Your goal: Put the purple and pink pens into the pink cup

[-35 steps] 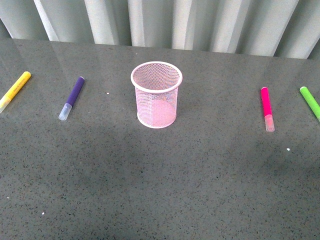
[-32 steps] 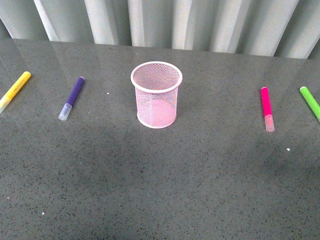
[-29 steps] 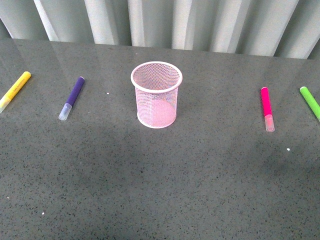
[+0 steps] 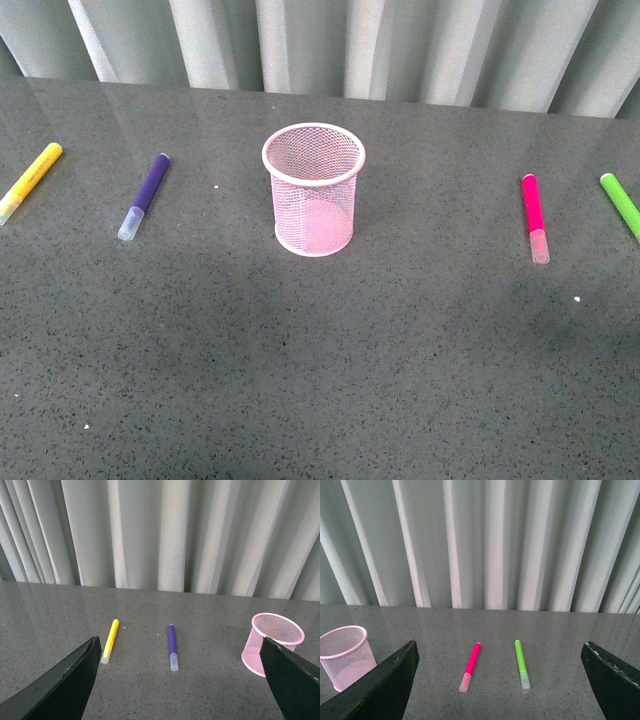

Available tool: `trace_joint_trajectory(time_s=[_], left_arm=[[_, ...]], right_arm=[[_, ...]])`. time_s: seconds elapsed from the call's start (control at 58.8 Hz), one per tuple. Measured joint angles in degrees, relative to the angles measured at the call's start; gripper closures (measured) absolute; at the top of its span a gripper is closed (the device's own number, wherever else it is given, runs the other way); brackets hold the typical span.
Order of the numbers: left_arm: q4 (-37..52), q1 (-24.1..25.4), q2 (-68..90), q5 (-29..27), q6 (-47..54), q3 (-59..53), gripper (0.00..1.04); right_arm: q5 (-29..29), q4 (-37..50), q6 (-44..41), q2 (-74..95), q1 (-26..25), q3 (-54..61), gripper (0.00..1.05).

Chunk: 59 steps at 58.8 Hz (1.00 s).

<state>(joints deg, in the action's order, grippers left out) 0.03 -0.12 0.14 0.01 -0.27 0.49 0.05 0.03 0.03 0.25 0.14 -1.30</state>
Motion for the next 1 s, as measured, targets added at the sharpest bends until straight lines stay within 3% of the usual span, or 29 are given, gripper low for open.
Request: trace_joint_trajectory(time_s=[1.003], left_arm=[[-0.1, 0.0, 0.1, -0.4, -0.2, 0.0, 0.07]], right_arm=[[0.0, 0.0, 0.0, 0.0, 0.0, 0.0, 0.07]])
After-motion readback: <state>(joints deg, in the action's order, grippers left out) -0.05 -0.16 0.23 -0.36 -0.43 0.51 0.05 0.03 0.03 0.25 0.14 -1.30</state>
